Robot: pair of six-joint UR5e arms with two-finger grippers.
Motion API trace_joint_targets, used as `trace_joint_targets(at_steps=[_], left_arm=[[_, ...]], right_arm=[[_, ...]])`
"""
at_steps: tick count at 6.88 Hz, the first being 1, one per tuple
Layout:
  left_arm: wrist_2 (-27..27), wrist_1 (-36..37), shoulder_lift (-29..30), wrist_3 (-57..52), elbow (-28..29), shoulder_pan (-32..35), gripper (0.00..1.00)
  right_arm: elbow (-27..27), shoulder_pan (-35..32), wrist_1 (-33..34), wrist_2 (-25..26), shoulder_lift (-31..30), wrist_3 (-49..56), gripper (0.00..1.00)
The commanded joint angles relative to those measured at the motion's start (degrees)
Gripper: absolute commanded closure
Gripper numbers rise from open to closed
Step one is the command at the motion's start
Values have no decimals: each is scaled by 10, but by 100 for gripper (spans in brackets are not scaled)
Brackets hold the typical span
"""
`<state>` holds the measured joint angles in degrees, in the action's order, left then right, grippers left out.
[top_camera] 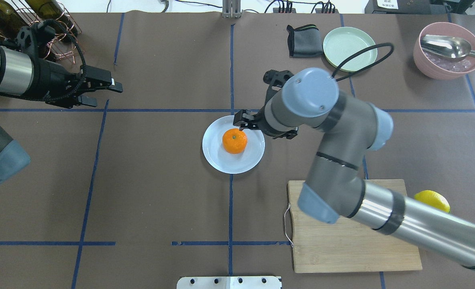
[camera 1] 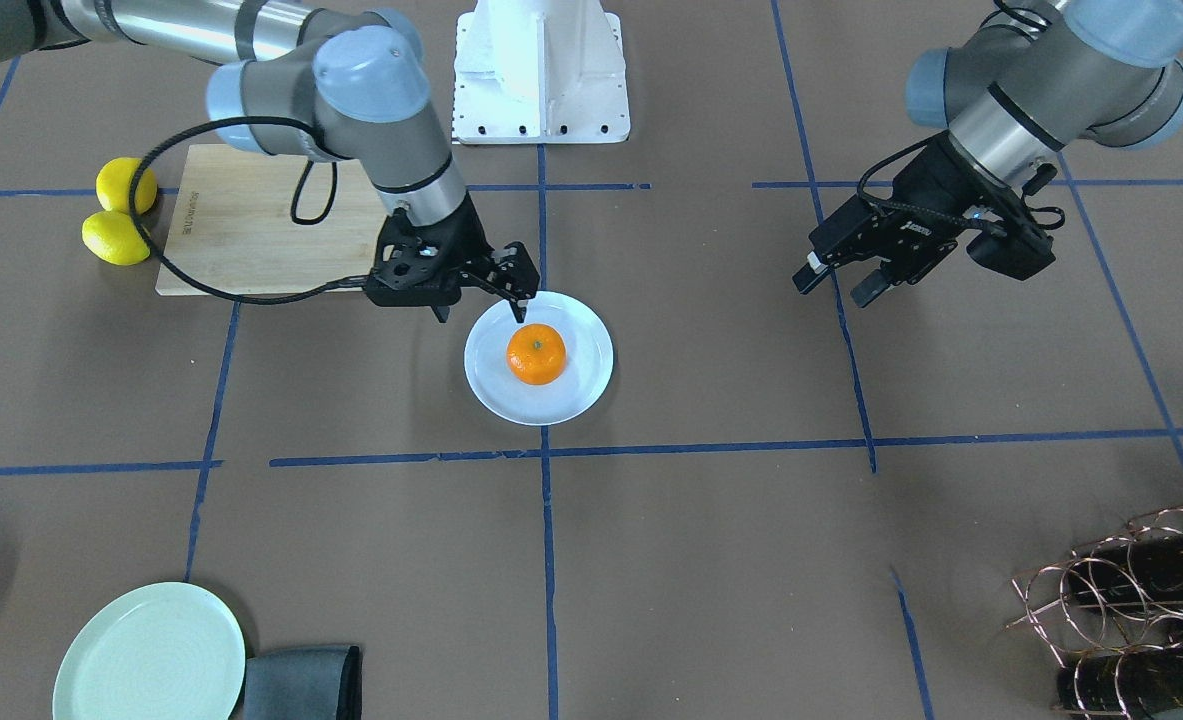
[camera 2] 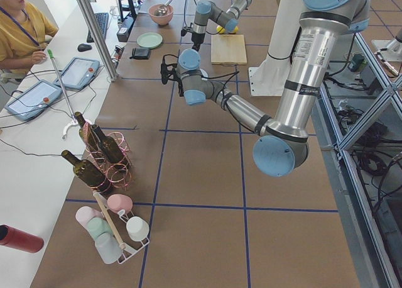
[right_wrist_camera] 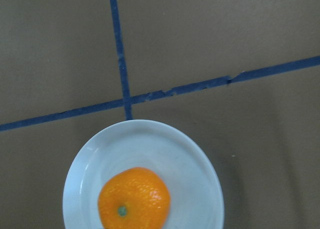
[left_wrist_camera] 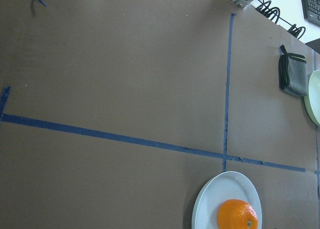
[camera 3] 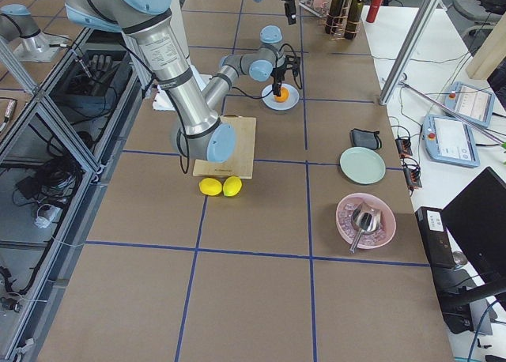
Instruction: Pick orange to plate
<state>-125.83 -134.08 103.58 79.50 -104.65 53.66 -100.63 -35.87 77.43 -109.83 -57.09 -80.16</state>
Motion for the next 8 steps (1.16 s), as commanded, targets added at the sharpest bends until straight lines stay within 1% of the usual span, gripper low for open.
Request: trace_joint_targets(at_steps=[1, 2, 3, 4, 5, 6, 7, 8], left_arm=[[-1, 35, -58, -154, -13, 43, 1], [-1, 35, -120, -278, -12, 63, 1], [-1, 36, -175, -415, -7, 92, 1], [-6, 53, -198, -538, 14, 155, 1], [-51, 112, -200, -696, 47, 246, 1], [-96, 218, -190, -845, 74, 347, 1], [-99, 327, -172, -942, 75, 403, 0], [-100, 427, -148, -953, 75, 415, 0]], right_arm=[[-71, -148, 1, -166, -101, 99, 0], [-70, -215, 1, -218, -148, 179, 0], [-65, -260, 2, -227, -210, 307, 0], [-52, -307, 34, -226, -243, 442, 0], [-40, -364, 126, -226, -243, 592, 0], [-28, -417, 202, -218, -245, 739, 0], [-12, -476, 246, -222, -246, 825, 0], [-10, -500, 274, -224, -255, 882, 0]])
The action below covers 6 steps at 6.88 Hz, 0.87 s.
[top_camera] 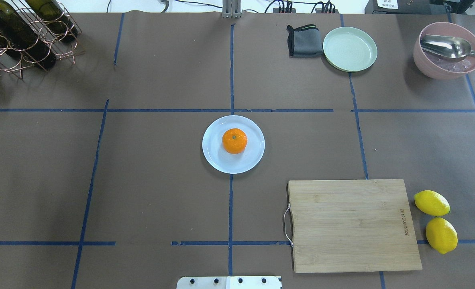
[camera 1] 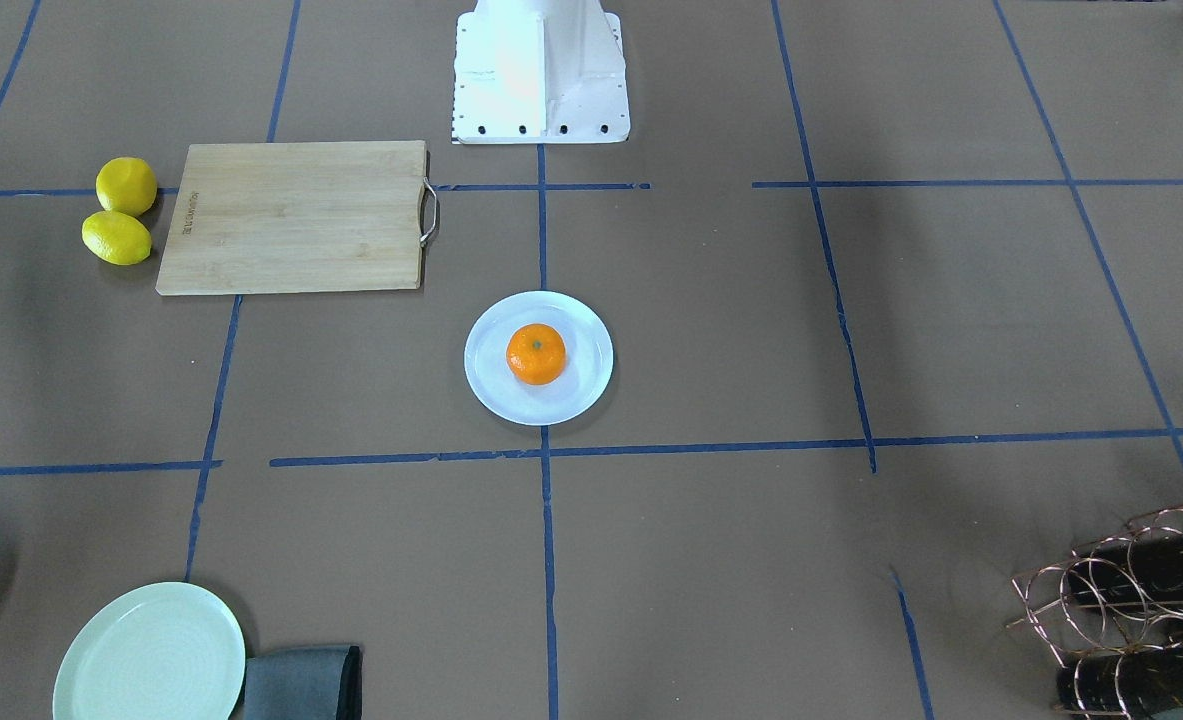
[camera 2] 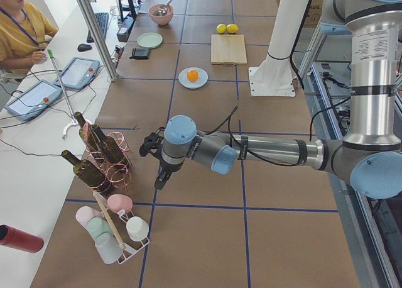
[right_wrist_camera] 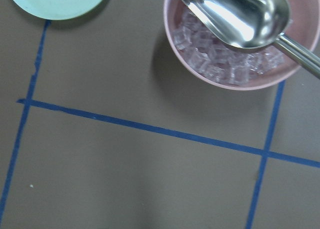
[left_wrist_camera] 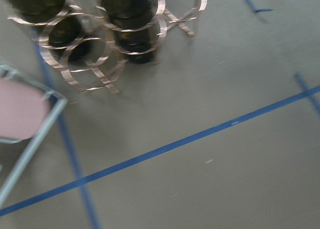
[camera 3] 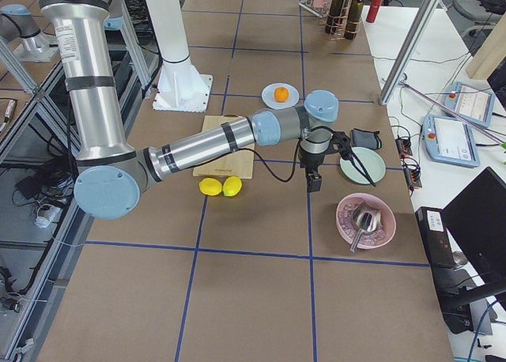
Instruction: Pick orange to plate
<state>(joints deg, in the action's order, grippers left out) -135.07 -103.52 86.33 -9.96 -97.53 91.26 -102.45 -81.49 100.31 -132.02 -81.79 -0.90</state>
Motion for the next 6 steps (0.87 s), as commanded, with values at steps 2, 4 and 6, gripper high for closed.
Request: trace_joint_targets(at_steps=[2, 4, 6], left_arm=[[-11, 182, 32, -53, 11, 35, 0], [-12, 253, 36, -15, -26, 27, 0], [-7, 201, 30, -11, -11, 17, 0]], right_arm=[[20, -19, 51, 0, -2, 87, 0], [30, -19, 46, -3, -7, 85, 0], [33, -19, 47, -3, -6, 85, 0]])
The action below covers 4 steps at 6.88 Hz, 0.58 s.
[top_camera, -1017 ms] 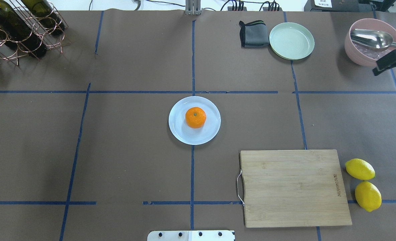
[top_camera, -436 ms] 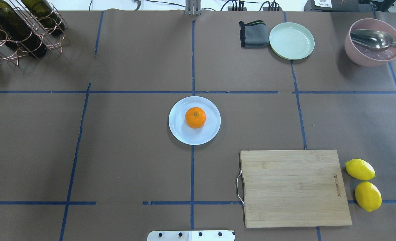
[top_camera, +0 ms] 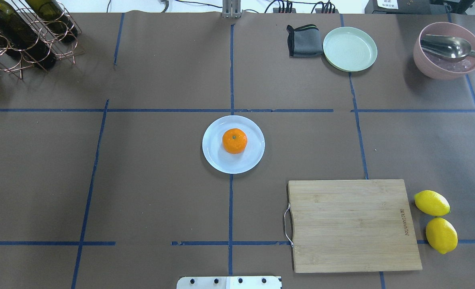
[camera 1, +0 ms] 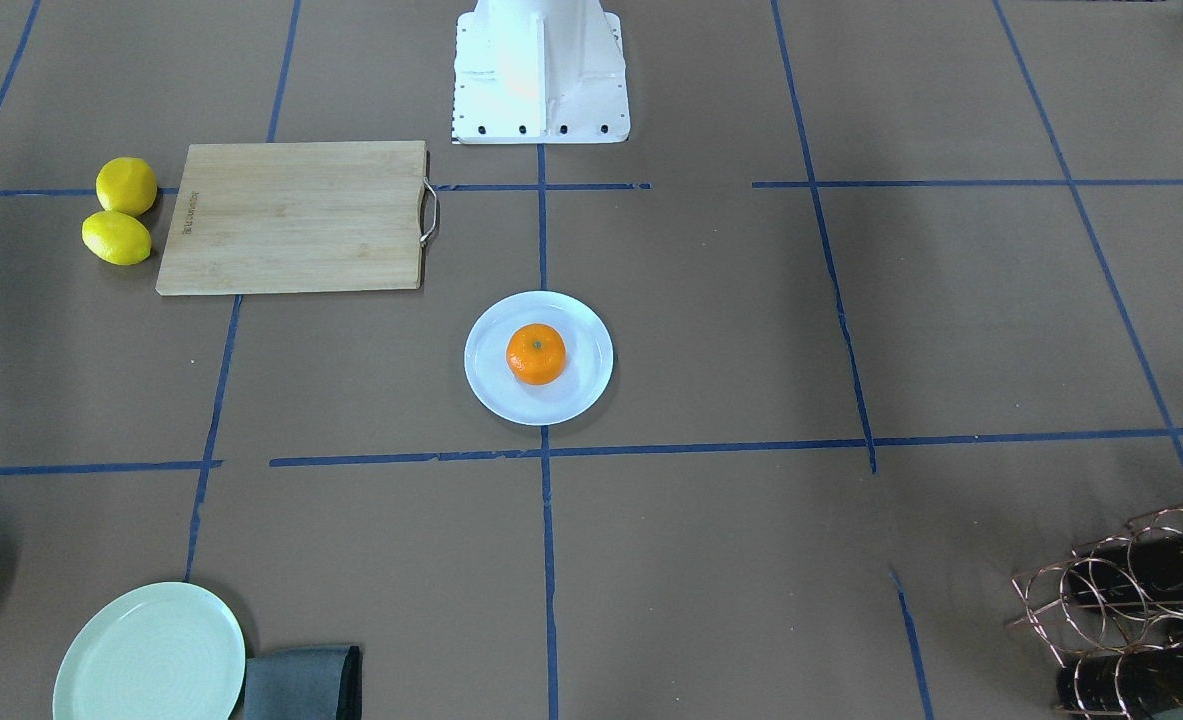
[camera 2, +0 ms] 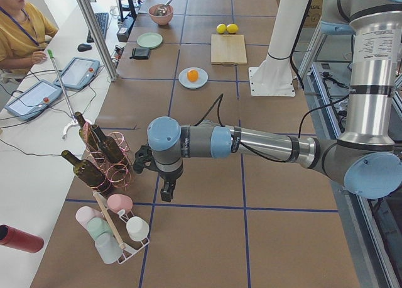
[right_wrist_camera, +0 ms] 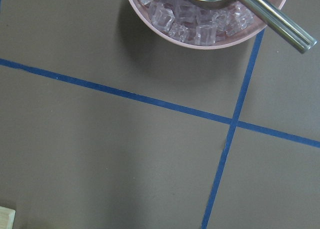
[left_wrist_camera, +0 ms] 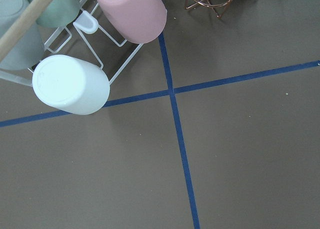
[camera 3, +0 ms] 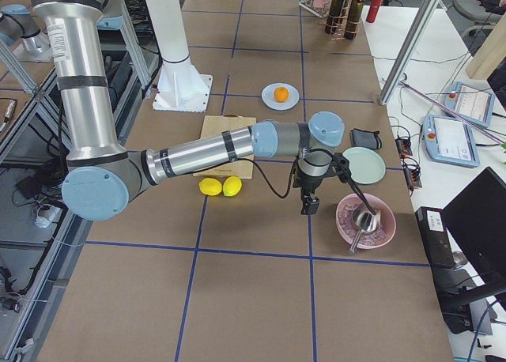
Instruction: Pick orange to plate
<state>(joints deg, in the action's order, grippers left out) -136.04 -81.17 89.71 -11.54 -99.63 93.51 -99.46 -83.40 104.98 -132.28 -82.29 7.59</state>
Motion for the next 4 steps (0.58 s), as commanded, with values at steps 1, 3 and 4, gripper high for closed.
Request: trace_joint_targets(at_steps=[1, 3, 4], left_arm=[[0, -36, -8, 6, 23, -17, 0], [2, -39, -15, 6, 22, -17, 0], [7, -34, -8, 6, 22, -17, 0]], right_arm=[[3, 0, 0, -1, -3, 0, 0], [-5, 0, 0, 2, -6, 0, 0], [-2, 0, 0, 2, -18, 1, 0]])
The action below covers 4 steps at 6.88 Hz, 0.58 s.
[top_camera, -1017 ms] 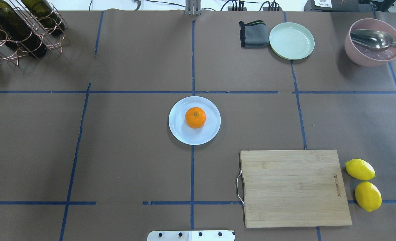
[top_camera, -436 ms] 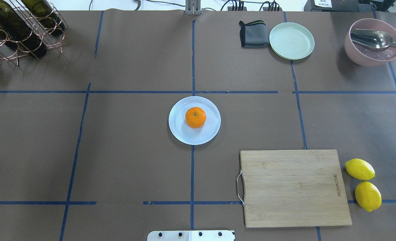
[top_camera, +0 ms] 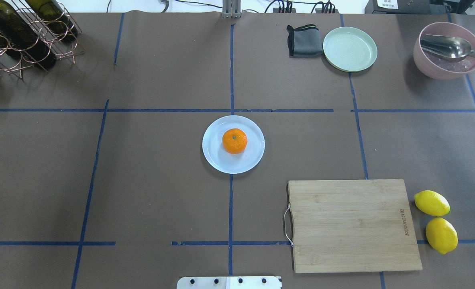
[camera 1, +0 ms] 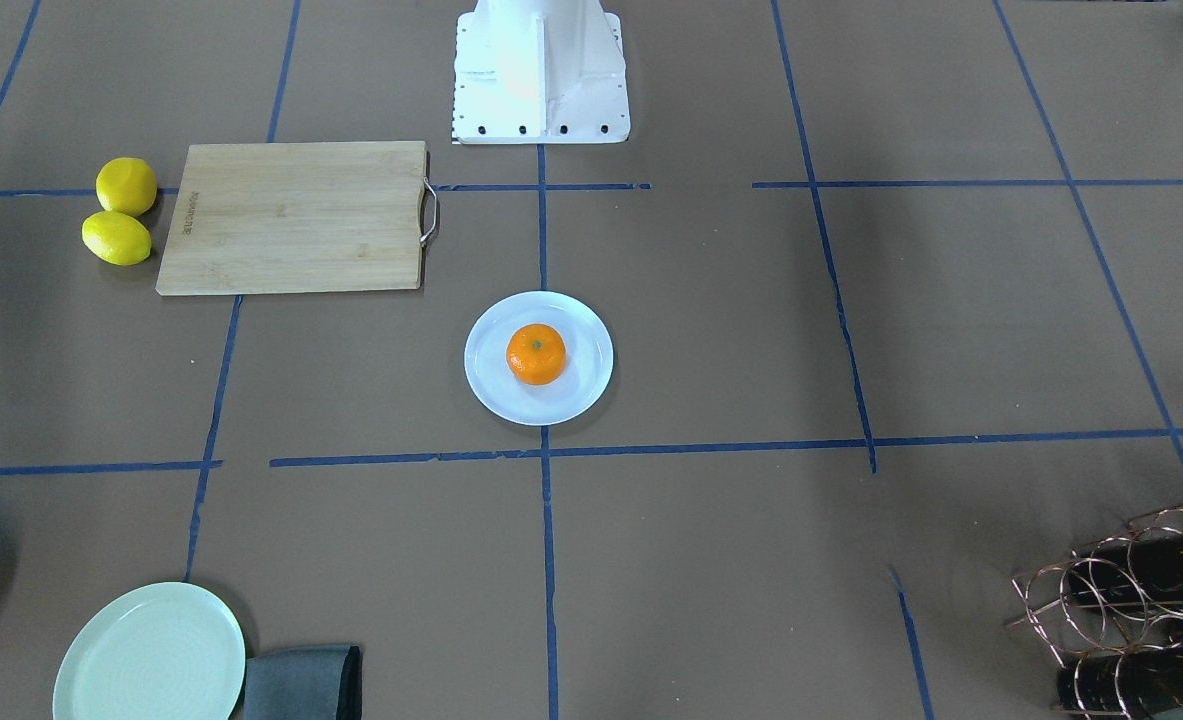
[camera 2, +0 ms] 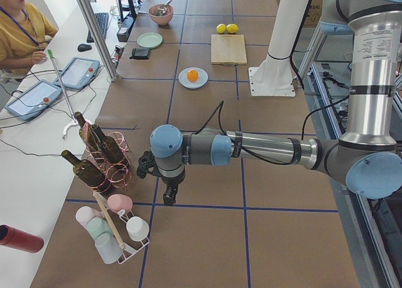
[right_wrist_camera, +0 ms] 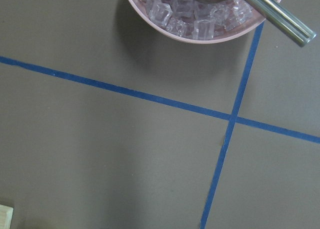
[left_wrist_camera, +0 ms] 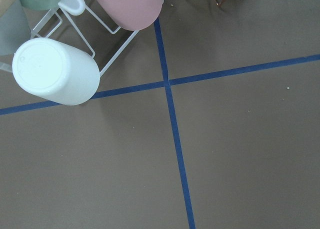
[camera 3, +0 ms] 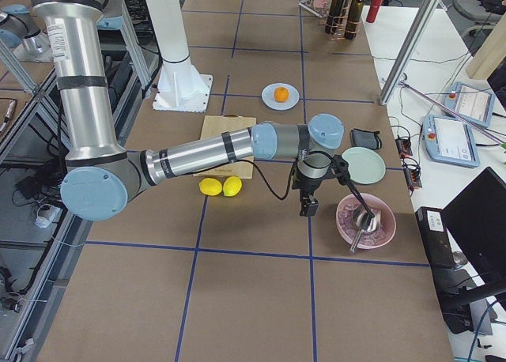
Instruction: Pick orange to plate
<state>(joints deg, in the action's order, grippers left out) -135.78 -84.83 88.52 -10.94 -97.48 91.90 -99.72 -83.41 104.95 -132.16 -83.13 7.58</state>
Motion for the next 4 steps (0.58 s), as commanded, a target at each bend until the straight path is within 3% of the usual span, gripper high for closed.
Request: trace_joint_targets(at_steps=[1, 4], left_arm=[[4, 2, 5, 0, 0, -1, 0], [3, 1, 3, 0, 3, -2, 0]], right_arm=[[-2, 0, -2, 1, -15, 0, 0], [-6, -1, -2, -39, -25, -19, 0]])
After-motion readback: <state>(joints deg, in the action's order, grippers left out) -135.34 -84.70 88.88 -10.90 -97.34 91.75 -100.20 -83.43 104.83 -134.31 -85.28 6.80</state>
